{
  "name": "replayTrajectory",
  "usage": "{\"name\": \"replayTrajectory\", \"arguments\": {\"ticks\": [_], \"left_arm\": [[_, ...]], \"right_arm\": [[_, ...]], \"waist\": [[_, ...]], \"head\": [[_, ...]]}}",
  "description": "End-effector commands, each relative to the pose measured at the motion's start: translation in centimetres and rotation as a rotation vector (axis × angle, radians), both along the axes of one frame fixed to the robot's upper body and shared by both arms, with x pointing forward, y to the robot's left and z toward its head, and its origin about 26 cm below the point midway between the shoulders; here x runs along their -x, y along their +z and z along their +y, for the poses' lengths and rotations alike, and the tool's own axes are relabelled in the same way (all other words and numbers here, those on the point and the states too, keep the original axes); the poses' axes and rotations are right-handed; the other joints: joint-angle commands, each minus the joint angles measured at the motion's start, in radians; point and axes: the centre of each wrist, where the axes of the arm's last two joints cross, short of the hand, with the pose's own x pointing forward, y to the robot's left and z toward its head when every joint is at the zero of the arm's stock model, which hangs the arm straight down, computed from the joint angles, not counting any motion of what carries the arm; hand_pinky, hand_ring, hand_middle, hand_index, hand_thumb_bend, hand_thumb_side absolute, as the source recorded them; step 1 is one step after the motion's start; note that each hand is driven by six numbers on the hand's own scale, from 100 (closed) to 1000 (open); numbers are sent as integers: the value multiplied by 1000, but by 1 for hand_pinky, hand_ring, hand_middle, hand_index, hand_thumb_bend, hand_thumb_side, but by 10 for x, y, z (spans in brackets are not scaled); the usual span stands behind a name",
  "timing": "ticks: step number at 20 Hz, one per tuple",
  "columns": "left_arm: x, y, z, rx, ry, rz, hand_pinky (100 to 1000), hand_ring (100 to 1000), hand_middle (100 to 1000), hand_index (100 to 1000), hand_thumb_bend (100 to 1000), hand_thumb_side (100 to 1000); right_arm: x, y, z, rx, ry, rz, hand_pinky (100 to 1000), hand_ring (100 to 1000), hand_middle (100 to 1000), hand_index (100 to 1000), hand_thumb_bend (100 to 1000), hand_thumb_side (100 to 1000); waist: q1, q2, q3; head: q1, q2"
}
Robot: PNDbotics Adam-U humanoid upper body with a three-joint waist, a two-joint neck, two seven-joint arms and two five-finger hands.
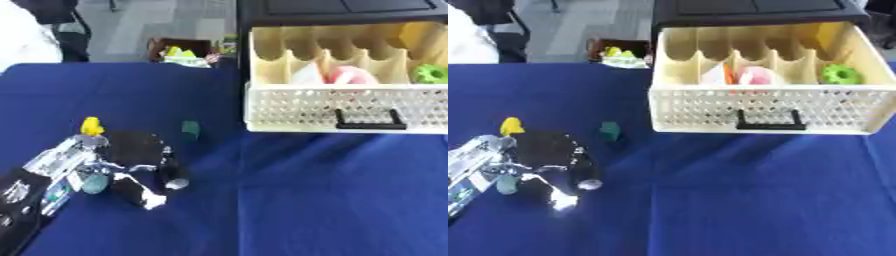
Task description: Pick up objects from table and place into drawer.
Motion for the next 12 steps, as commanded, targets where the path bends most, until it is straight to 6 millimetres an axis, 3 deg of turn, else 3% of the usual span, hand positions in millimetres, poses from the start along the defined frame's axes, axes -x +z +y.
{"name": "replayTrajectory", "arguments": {"ticks": [1, 5, 12], "left_arm": [[-2, 6, 7, -6, 24, -11, 230, 388, 408, 678, 100, 604], [-1, 9, 8, 2, 20, -15, 218, 380, 396, 663, 100, 524], [-2, 10, 8, 21, 29, -14, 186, 357, 371, 635, 100, 497]], "right_arm": [[4, 8, -3, 6, -6, -26, 772, 561, 393, 657, 100, 1000], [4, 7, -3, 5, -6, -23, 774, 562, 394, 657, 100, 1000], [4, 6, -3, 5, -4, -18, 776, 563, 396, 655, 100, 1000]], "waist": [[-3, -16, 1], [-2, -16, 3], [-2, -16, 1]], "head": [[2, -7], [3, -8], [2, -14]]}}
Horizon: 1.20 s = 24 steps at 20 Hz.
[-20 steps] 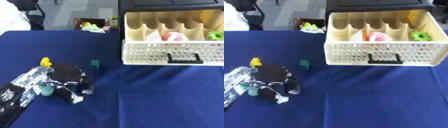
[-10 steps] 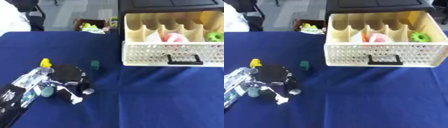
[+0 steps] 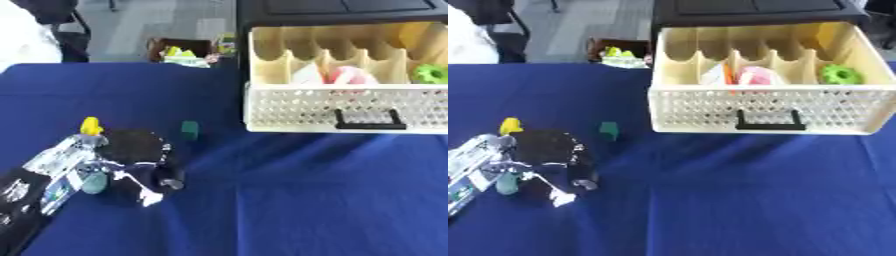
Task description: Pick up objects from table and place into drawer.
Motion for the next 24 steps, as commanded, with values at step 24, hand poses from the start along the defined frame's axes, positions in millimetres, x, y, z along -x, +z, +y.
{"name": "replayTrajectory", "arguments": {"ticks": [24], "left_arm": [[-3, 14, 4, 63, -25, -23, 100, 261, 264, 563, 100, 250]], "right_arm": [[3, 4, -3, -7, -1, -7, 783, 560, 397, 649, 100, 1000]], "waist": [[-4, -16, -1]], "head": [[4, -22]]}}
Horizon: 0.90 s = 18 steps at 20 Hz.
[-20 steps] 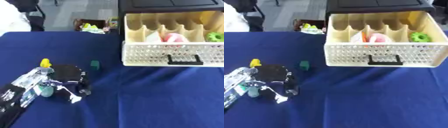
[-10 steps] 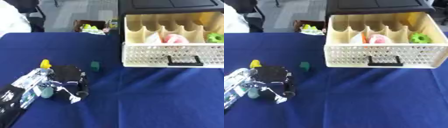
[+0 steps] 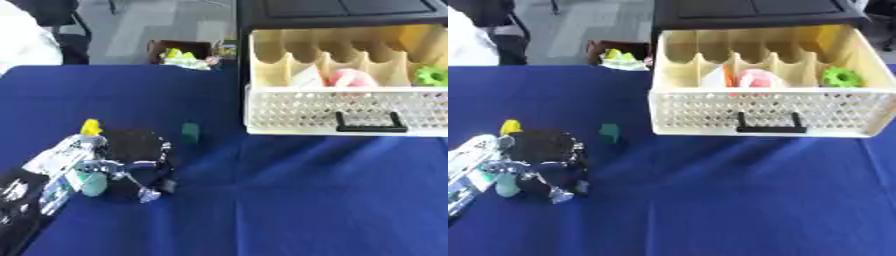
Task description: Pick up objects from table and place into drawer.
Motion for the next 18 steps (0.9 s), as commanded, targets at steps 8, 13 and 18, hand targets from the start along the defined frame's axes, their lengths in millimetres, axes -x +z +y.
{"name": "replayTrajectory", "arguments": {"ticks": [8, 13, 18], "left_arm": [[-2, 9, 1, 10, -9, -17, 100, 244, 251, 581, 100, 251], [2, 13, -3, 67, -53, -34, 100, 221, 231, 558, 100, 246], [5, 15, -5, 138, -109, -70, 100, 185, 203, 506, 100, 244]], "right_arm": [[3, 6, -3, 1, -4, -13, 787, 561, 396, 639, 100, 1000], [3, 4, -3, -2, -5, -6, 789, 562, 396, 633, 100, 1000], [3, 4, -3, -2, -4, -3, 789, 562, 396, 627, 100, 1000]], "waist": [[-4, -16, -1], [-4, -16, 0], [-5, -15, 1]], "head": [[3, -15], [2, -17], [1, -18]]}}
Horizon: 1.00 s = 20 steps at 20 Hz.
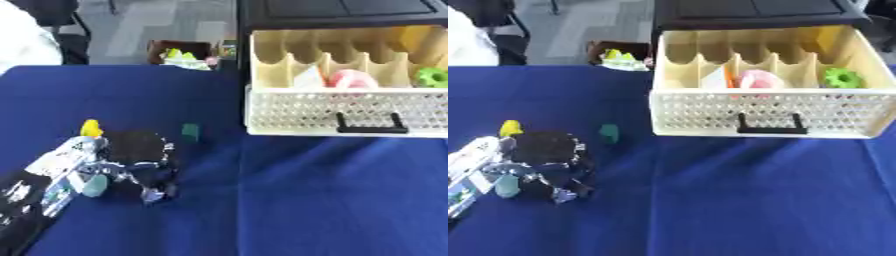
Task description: Pick up objects from table and place into drawer.
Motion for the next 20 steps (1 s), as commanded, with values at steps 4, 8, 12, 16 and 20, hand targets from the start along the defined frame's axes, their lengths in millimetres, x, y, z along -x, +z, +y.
{"name": "replayTrajectory", "arguments": {"ticks": [4, 8, 12, 16, 20], "left_arm": [[6, 17, -2, 69, -79, -108, 100, 163, 175, 450, 100, 245], [8, 19, -3, 103, -128, -169, 100, 144, 147, 407, 100, 248], [7, 16, -3, 144, -152, -194, 100, 122, 108, 411, 100, 252], [6, 13, -1, 192, -163, -195, 100, 108, 100, 421, 100, 262], [6, 17, 2, 237, -179, -213, 100, 106, 100, 420, 100, 271]], "right_arm": [[3, 7, -2, 7, -3, -17, 791, 562, 395, 622, 100, 1000], [3, 6, -2, 5, 0, -12, 793, 563, 395, 617, 100, 1000], [3, 6, -2, 1, 2, -9, 795, 563, 394, 613, 100, 1000], [3, 6, -2, -1, 3, -8, 795, 564, 394, 611, 100, 1000], [3, 5, -2, -3, 5, -7, 795, 564, 395, 611, 100, 1000]], "waist": [[-3, -17, 2], [-3, -18, 4], [-5, -17, 2], [-7, -17, 1], [-7, -17, 1]], "head": [[0, -9], [1, -9], [1, -14], [0, -17], [0, -19]]}}
